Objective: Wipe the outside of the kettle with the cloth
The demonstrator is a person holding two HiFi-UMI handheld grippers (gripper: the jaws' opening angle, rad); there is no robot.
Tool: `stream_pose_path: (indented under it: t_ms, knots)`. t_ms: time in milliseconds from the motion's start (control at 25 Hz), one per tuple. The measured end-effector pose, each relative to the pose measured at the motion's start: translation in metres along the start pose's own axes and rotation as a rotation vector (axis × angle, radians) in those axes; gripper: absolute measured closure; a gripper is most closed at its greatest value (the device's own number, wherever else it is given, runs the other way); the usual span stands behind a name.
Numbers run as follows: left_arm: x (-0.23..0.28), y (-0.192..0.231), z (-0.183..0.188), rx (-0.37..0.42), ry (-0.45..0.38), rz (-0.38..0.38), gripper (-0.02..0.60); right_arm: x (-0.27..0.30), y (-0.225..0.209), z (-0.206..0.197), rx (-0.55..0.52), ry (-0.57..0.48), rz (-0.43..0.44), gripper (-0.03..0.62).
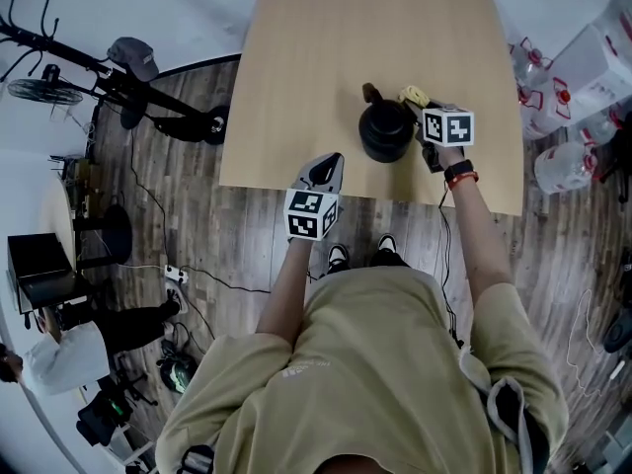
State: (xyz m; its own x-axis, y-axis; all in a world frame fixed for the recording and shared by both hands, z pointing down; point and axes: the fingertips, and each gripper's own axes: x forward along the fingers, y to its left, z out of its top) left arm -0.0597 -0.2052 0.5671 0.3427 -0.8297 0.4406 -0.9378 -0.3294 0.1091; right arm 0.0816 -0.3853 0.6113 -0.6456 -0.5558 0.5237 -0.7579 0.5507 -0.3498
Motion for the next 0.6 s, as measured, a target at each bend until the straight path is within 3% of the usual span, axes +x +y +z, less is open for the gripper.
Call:
stream_pose_path:
  t_ms: [120, 280, 600]
  knots:
    - [-0.007, 0.01, 0.0, -0.006, -0.003, 0.014, 0.557, 0.01, 0.008, 0.003, 0.062, 0.006, 0.055, 0.488]
    - [-0.016, 0.02, -0.001, -0.013, -0.011, 0.026, 0.557, 0.011, 0.011, 0.003, 0.071, 0.008, 0.059, 0.488]
    - [-0.027, 0.021, -0.004, -0.008, -0.03, -0.011, 0.557, -0.031, 0.001, -0.023, 0.157, -0.052, -0.065, 0.487]
